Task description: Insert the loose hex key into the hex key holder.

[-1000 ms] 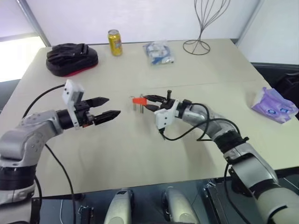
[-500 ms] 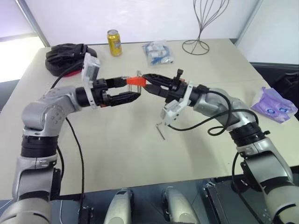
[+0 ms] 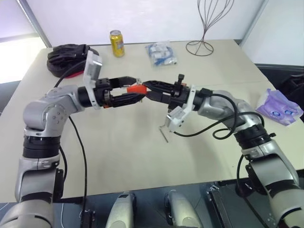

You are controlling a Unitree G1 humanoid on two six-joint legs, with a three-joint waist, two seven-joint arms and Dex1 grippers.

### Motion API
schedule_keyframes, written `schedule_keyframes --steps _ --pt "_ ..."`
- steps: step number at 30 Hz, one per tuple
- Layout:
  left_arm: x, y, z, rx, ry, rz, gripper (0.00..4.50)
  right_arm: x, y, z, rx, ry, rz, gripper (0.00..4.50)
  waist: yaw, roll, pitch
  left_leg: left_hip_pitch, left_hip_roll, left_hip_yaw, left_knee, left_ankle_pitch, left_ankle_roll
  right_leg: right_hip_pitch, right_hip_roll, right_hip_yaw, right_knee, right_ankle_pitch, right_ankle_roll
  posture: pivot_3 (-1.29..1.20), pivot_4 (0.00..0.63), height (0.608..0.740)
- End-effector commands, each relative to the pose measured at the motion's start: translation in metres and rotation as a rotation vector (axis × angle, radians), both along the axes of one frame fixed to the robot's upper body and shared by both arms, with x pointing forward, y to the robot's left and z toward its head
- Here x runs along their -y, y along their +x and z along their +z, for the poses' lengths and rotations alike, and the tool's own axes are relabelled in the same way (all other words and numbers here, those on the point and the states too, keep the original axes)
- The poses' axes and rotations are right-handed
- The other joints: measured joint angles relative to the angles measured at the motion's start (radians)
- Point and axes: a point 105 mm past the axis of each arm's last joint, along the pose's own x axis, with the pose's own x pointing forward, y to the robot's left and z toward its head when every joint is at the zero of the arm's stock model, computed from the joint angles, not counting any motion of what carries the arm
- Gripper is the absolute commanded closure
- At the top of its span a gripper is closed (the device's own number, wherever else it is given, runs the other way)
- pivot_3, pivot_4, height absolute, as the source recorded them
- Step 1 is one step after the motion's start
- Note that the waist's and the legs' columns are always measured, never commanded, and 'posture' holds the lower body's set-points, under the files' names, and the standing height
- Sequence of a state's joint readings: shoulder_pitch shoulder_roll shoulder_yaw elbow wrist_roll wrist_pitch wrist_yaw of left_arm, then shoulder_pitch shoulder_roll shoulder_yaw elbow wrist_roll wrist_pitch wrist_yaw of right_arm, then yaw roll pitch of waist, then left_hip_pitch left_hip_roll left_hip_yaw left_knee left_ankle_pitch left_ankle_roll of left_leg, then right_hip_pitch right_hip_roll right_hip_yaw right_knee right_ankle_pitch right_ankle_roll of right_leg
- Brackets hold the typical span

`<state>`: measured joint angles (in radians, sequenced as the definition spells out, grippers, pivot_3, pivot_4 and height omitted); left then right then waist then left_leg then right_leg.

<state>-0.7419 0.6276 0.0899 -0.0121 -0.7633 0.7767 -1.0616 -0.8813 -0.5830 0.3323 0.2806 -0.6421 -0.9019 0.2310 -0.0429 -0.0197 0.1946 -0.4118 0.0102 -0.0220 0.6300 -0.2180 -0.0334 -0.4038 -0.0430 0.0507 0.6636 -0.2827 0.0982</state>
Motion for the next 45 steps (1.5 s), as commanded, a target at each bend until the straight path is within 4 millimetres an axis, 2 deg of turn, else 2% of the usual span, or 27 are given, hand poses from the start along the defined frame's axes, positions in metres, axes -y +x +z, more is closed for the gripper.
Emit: schedule_keyframes --steps 1,5,8,9,14,15,23,28,35,42,45 --pt "-0.001 -0.005 0.011 0.041 -0.012 -0.009 0.00 0.002 -0.006 0.017 0.045 0.025 0.020 3.48 0.000 0.000 0.000 0.000 0.000 0.000 0.000 0.000 0.000 0.000 0.000 0.000 0.000 0.000 0.000 0.00 0.150 0.740" --pt "-0.002 -0.007 0.009 0.035 -0.010 -0.013 0.00 0.002 -0.005 0.017 0.037 0.023 0.019 3.48 0.000 0.000 0.000 0.000 0.000 0.000 0.000 0.000 0.000 0.000 0.000 0.000 0.000 0.000 0.000 0.00 0.150 0.740" --pt "-0.002 -0.008 0.008 0.030 -0.009 -0.015 0.82 0.002 -0.005 0.017 0.033 0.024 0.019 3.48 0.000 0.000 0.000 0.000 0.000 0.000 0.000 0.000 0.000 0.000 0.000 0.000 0.000 0.000 0.000 0.00 0.150 0.740" --pt "-0.002 -0.008 0.008 0.028 -0.009 -0.016 1.24 0.002 -0.005 0.017 0.031 0.025 0.020 3.48 0.000 0.000 0.000 0.000 0.000 0.000 0.000 0.000 0.000 0.000 0.000 0.000 0.000 0.000 0.000 0.00 0.150 0.740" --pt "-0.001 -0.009 0.006 0.022 -0.007 -0.020 3.98 0.001 -0.006 0.018 0.028 0.026 0.023 3.48 0.000 0.000 0.000 0.000 0.000 0.000 0.000 0.000 0.000 0.000 0.000 0.000 0.000 0.000 0.000 0.00 0.150 0.740" --pt "0.000 -0.009 0.005 0.021 -0.007 -0.020 4.40 0.001 -0.006 0.018 0.028 0.026 0.023 3.48 0.000 0.000 0.000 0.000 0.000 0.000 0.000 0.000 0.000 0.000 0.000 0.000 0.000 0.000 0.000 0.00 0.150 0.740" --pt "0.003 -0.007 0.003 0.027 -0.005 -0.012 4.46 0.001 -0.007 0.019 0.022 0.027 0.022 3.48 0.000 0.000 0.000 0.000 0.000 0.000 0.000 0.000 0.000 0.000 0.000 0.000 0.000 0.000 0.000 0.00 0.150 0.740" --pt "0.004 -0.007 0.003 0.031 -0.006 -0.014 4.46 0.004 0.000 0.013 -0.068 0.016 -0.026 3.48 0.000 0.000 0.000 0.000 0.001 0.000 0.000 0.000 0.000 0.000 0.000 0.000 0.000 0.000 0.000 0.00 0.150 0.740" --pt "0.007 -0.008 0.002 0.034 -0.006 -0.019 4.46 0.004 -0.002 0.008 -0.090 -0.009 -0.025 3.48 0.000 0.000 0.000 0.000 0.001 0.000 0.000 0.000 0.000 0.000 0.000 0.000 0.000 0.000 0.000 0.00 0.150 0.740" --pt "0.008 -0.009 0.000 0.032 -0.009 -0.018 4.50 0.008 -0.001 0.003 -0.104 -0.045 -0.045 0.03 0.001 0.000 0.000 0.000 0.001 0.000 0.000 0.000 0.000 0.000 0.000 0.000 0.000 0.000 0.000 0.00 0.150 0.740" --pt "0.007 -0.010 0.000 0.037 -0.004 -0.011 4.50 0.019 0.003 -0.002 -0.147 -0.071 -0.097 0.03 0.002 0.000 0.000 0.000 0.001 0.000 0.000 0.000 0.000 0.000 0.000 0.000 0.000 0.000 0.000 0.00 0.150 0.740"
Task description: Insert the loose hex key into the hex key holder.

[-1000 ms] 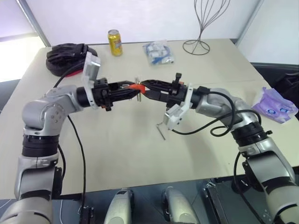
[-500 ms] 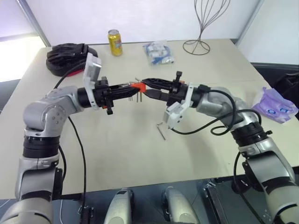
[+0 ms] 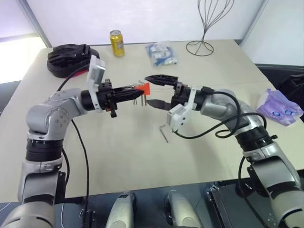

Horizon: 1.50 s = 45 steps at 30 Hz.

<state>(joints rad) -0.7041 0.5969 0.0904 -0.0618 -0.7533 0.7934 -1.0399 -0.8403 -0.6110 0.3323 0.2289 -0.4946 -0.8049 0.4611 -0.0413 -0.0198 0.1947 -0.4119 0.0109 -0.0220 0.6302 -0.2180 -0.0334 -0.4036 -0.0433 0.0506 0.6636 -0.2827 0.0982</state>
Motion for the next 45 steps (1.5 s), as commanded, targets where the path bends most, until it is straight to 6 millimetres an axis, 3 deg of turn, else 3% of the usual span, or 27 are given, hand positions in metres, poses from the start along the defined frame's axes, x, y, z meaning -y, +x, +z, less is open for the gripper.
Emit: schedule_keyframes --steps 1,5,9,12,18,24,31,44,45 --pt "0.000 -0.007 0.009 0.056 -0.005 -0.004 4.50 0.015 0.002 0.009 -0.022 0.004 -0.056 0.03 0.000 0.000 0.000 0.000 0.000 0.000 0.000 0.000 0.000 0.000 0.000 0.000 0.000 0.000 0.000 0.00 0.150 0.740" --pt "-0.007 -0.008 0.009 0.068 0.002 0.029 4.50 0.043 0.013 -0.004 -0.240 0.023 -0.184 0.03 0.003 0.000 0.000 0.000 0.001 0.000 0.000 0.000 0.000 0.001 0.000 0.000 0.000 0.000 0.000 0.00 0.150 0.740" --pt "-0.013 -0.010 0.005 0.080 0.030 0.065 4.50 0.071 0.024 -0.015 -0.737 0.250 -0.392 0.03 0.001 0.000 0.000 0.000 0.001 -0.001 0.000 0.000 0.000 0.001 0.000 0.000 0.000 0.000 0.000 0.00 0.150 0.740" --pt "-0.017 -0.011 0.002 0.078 0.047 0.088 4.50 0.061 0.000 -0.038 -1.297 0.372 -0.486 0.03 0.000 0.000 0.000 0.000 0.002 -0.001 0.000 0.000 0.000 0.001 0.000 0.000 0.001 0.000 0.000 0.00 0.150 0.740" --pt "-0.020 -0.011 0.000 0.074 0.061 0.108 4.50 0.042 -0.034 -0.066 -1.696 0.373 -0.609 0.03 0.005 0.000 0.000 0.000 0.003 -0.002 0.000 0.000 0.000 0.001 0.000 -0.001 0.001 -0.001 -0.001 0.00 0.150 0.740" --pt "-0.024 -0.013 -0.002 0.062 0.073 0.128 4.50 0.031 -0.022 -0.085 -1.777 0.495 -0.828 0.03 0.005 0.000 0.000 -0.001 0.002 -0.002 0.000 0.000 0.000 -0.001 0.000 -0.001 0.001 -0.001 -0.001 0.00 0.150 0.740" --pt "-0.028 -0.016 -0.004 0.049 0.084 0.154 4.50 0.031 -0.008 -0.103 -1.654 0.517 -0.989 0.03 0.006 0.000 0.000 -0.009 0.001 -0.002 0.001 0.000 0.000 -0.007 -0.001 -0.002 0.000 0.000 -0.001 0.00 0.150 0.740" --pt "-0.032 -0.021 -0.002 0.045 0.089 0.192 4.50 0.009 -0.007 -0.112 -1.618 0.470 -0.964 0.03 -0.003 0.000 0.000 -0.009 0.001 -0.003 0.001 0.000 0.000 -0.008 0.002 -0.002 0.000 0.000 -0.001 0.00 0.150 0.740" --pt "-0.033 -0.021 -0.001 0.046 0.091 0.196 4.50 0.006 -0.007 -0.112 -1.577 0.443 -0.946 0.27 -0.004 0.000 0.000 -0.009 0.001 -0.003 0.001 0.000 0.000 -0.008 0.002 -0.002 0.000 0.000 -0.001 0.00 0.150 0.740"
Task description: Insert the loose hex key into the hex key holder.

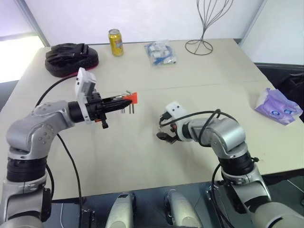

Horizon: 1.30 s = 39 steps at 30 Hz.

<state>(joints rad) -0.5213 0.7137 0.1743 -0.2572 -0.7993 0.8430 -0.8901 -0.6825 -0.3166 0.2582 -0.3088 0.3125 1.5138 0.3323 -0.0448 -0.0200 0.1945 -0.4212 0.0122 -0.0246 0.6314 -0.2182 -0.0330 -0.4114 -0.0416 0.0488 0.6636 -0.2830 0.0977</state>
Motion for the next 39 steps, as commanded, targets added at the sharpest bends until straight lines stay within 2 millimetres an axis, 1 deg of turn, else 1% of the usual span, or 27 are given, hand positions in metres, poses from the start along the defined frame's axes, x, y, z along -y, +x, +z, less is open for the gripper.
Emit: schedule_keyframes --steps 1,3,8,9,10,13,14,15,18,20,23,24,27,28,29,31,32,35,39 --pt "-0.004 -0.006 0.014 0.053 0.000 0.006 4.50 -0.015 -0.002 0.004 0.098 -0.045 0.101 0.55 0.000 0.000 0.000 0.000 0.000 0.000 0.000 0.000 0.000 0.000 0.000 0.000 0.000 0.000 0.000 0.00 0.150 0.740" --pt "-0.005 -0.006 0.014 0.054 0.003 0.012 4.50 -0.018 -0.003 0.002 0.128 -0.071 0.136 1.34 0.000 0.000 0.000 0.000 0.000 0.000 0.000 0.000 0.000 0.000 0.000 0.000 0.000 0.000 0.000 0.00 0.150 0.740" --pt "-0.007 -0.008 0.016 0.057 0.007 0.025 4.50 -0.021 -0.002 -0.004 0.174 -0.114 0.170 3.90 0.001 0.000 0.000 0.000 0.000 0.000 0.000 0.000 0.000 0.000 0.000 0.000 0.000 0.000 0.000 0.00 0.150 0.740" --pt "-0.007 -0.008 0.016 0.057 0.008 0.028 4.50 -0.021 -0.002 -0.005 0.176 -0.117 0.174 4.34 0.001 0.000 0.000 0.000 0.000 0.000 0.000 0.000 0.000 0.000 0.000 0.000 0.000 0.000 0.000 0.00 0.150 0.740" --pt "-0.008 -0.008 0.017 0.058 0.008 0.031 4.50 -0.021 -0.001 -0.006 0.176 -0.119 0.175 4.43 0.001 0.000 0.000 0.000 0.000 0.000 0.000 0.000 0.000 0.000 0.000 0.000 0.000 0.000 0.000 0.00 0.150 0.740" --pt "-0.008 -0.008 0.017 0.056 0.007 0.036 4.50 -0.019 0.001 -0.006 0.182 -0.118 0.171 4.43 0.001 0.000 0.000 0.000 0.000 0.000 0.000 0.000 0.000 0.000 0.000 0.000 0.000 0.000 0.000 0.00 0.150 0.740" --pt "-0.008 -0.008 0.016 0.055 0.006 0.037 4.50 -0.018 0.004 -0.003 0.194 -0.101 0.159 4.43 0.001 0.000 0.000 0.000 0.000 0.000 0.000 0.000 0.000 0.000 0.000 0.000 0.000 0.000 0.000 0.00 0.150 0.740" --pt "-0.007 -0.008 0.016 0.054 0.004 0.037 4.50 -0.018 0.008 0.004 0.234 -0.063 0.146 4.43 0.001 0.000 0.000 0.000 0.000 0.000 0.000 0.000 0.000 0.000 0.000 0.000 0.000 0.000 0.000 0.00 0.150 0.740" --pt "-0.005 -0.008 0.015 0.051 -0.007 0.037 4.50 -0.017 0.024 0.035 0.485 0.017 0.133 4.43 0.003 0.000 0.000 0.000 0.000 0.000 0.000 0.000 0.000 0.000 0.000 0.000 0.000 0.000 0.000 0.00 0.150 0.740" --pt "-0.002 -0.007 0.013 0.050 -0.012 0.030 4.50 -0.012 0.033 0.053 0.542 0.158 0.089 4.43 0.003 0.000 0.000 -0.001 0.000 0.000 0.000 0.000 0.000 0.000 -0.001 0.000 0.000 0.000 0.000 0.00 0.150 0.740" --pt "0.003 -0.007 0.010 0.047 -0.018 0.012 4.50 0.006 0.048 0.097 0.683 0.400 -0.079 4.43 0.003 0.000 0.000 -0.001 0.000 0.000 0.000 0.000 0.000 0.000 0.000 0.000 0.000 0.000 0.000 0.00 0.150 0.740" --pt "0.005 -0.007 0.009 0.048 -0.017 0.006 4.50 0.011 0.051 0.108 0.731 0.445 -0.107 4.43 0.003 0.000 0.000 -0.001 0.000 0.000 0.000 0.000 0.000 0.000 0.000 0.000 0.000 0.000 0.000 0.00 0.150 0.740" --pt "0.008 -0.005 0.008 0.053 -0.021 0.000 4.50 0.021 0.053 0.135 0.845 0.536 -0.162 4.43 0.004 0.000 0.000 -0.001 0.000 0.000 0.000 0.000 0.000 0.000 -0.001 0.000 0.000 0.000 0.000 0.00 0.150 0.740" --pt "0.010 -0.003 0.008 0.056 -0.026 -0.003 4.50 0.021 0.049 0.151 0.895 0.602 -0.160 4.43 0.003 0.000 0.000 -0.001 0.000 0.000 0.000 0.000 0.000 0.000 -0.001 0.000 0.000 0.000 0.000 0.00 0.150 0.740" --pt "0.012 -0.001 0.008 0.060 -0.028 -0.005 4.50 0.020 0.045 0.162 0.933 0.656 -0.144 4.43 0.003 0.000 0.000 -0.001 0.000 0.000 0.000 0.000 0.000 0.000 -0.001 0.000 0.000 0.000 0.000 0.00 0.150 0.740" --pt "0.014 0.002 0.008 0.068 -0.033 -0.007 4.50 0.013 0.033 0.179 0.978 0.754 -0.074 4.43 0.003 0.000 0.000 -0.001 0.000 0.000 -0.001 0.000 0.000 0.000 0.000 0.000 0.000 0.000 0.000 0.00 0.150 0.740" --pt "0.016 0.005 0.009 0.071 -0.042 -0.004 4.50 0.007 0.025 0.185 0.969 0.823 -0.023 4.43 0.002 0.000 0.000 -0.001 0.000 0.000 -0.001 0.000 0.000 0.000 0.000 0.000 0.000 0.000 0.000 0.00 0.150 0.740" --pt "0.020 0.012 0.010 0.080 -0.055 -0.001 4.50 -0.011 0.007 0.190 0.910 0.955 0.107 4.43 0.002 0.000 0.000 -0.001 0.001 -0.001 -0.001 0.000 0.000 0.000 0.000 0.000 0.000 0.000 0.000 0.00 0.150 0.740" --pt "0.023 0.014 0.011 0.093 -0.056 -0.011 4.50 -0.021 -0.007 0.194 0.889 1.055 0.181 4.43 0.002 0.000 0.000 -0.001 0.001 -0.001 -0.001 0.000 0.000 0.000 0.000 0.000 0.000 0.000 0.000 0.00 0.150 0.740"
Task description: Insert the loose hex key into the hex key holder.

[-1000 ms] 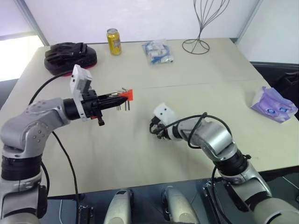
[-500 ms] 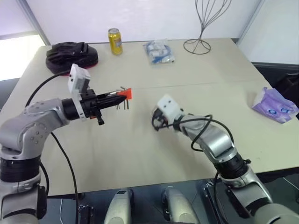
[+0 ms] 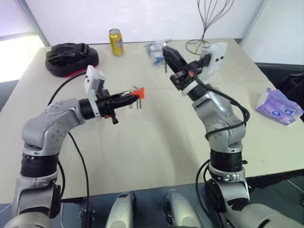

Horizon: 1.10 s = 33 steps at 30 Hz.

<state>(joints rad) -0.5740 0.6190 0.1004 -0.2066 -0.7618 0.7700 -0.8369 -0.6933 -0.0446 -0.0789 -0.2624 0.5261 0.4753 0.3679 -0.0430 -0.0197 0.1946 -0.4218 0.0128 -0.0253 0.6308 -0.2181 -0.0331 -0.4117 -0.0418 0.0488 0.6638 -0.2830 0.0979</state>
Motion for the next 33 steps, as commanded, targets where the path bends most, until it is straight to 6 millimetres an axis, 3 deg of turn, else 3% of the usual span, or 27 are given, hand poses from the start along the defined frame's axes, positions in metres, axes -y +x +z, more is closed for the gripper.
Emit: schedule_keyframes --steps 1,8,17,27,33 --pt "0.002 0.001 0.014 0.067 -0.008 -0.005 4.50 -0.009 -0.021 0.015 0.086 0.050 0.093 4.43 0.000 0.000 0.000 0.000 0.000 0.000 0.000 0.000 0.000 0.000 0.000 0.000 0.000 0.000 0.000 0.00 0.150 0.740" --pt "0.006 0.002 0.019 0.082 -0.017 -0.016 4.50 -0.020 -0.020 0.008 0.142 0.028 0.090 4.43 0.001 0.000 0.000 0.000 0.000 0.000 0.000 0.000 0.000 0.000 0.000 0.000 0.000 0.000 0.000 0.00 0.150 0.740" --pt "0.008 0.000 0.022 0.089 -0.016 -0.022 4.50 -0.029 -0.011 -0.016 0.136 0.004 0.061 4.43 0.001 0.000 0.000 0.000 0.000 0.000 0.000 0.000 0.000 0.000 0.000 0.000 0.000 0.000 0.000 0.00 0.150 0.740" --pt "0.008 0.001 0.022 0.093 -0.015 -0.022 4.50 -0.036 -0.019 -0.001 0.171 0.010 0.085 4.43 0.001 0.000 0.000 0.000 0.000 0.000 0.000 0.000 0.000 0.000 -0.001 0.000 0.000 0.000 0.000 0.00 0.150 0.740" --pt "0.010 0.002 0.023 0.097 -0.019 -0.022 4.50 -0.037 -0.022 -0.002 0.170 -0.003 0.098 4.43 0.001 0.000 0.000 0.000 0.000 0.000 0.000 0.000 0.000 0.000 -0.001 0.000 0.000 0.000 0.000 0.00 0.150 0.740"
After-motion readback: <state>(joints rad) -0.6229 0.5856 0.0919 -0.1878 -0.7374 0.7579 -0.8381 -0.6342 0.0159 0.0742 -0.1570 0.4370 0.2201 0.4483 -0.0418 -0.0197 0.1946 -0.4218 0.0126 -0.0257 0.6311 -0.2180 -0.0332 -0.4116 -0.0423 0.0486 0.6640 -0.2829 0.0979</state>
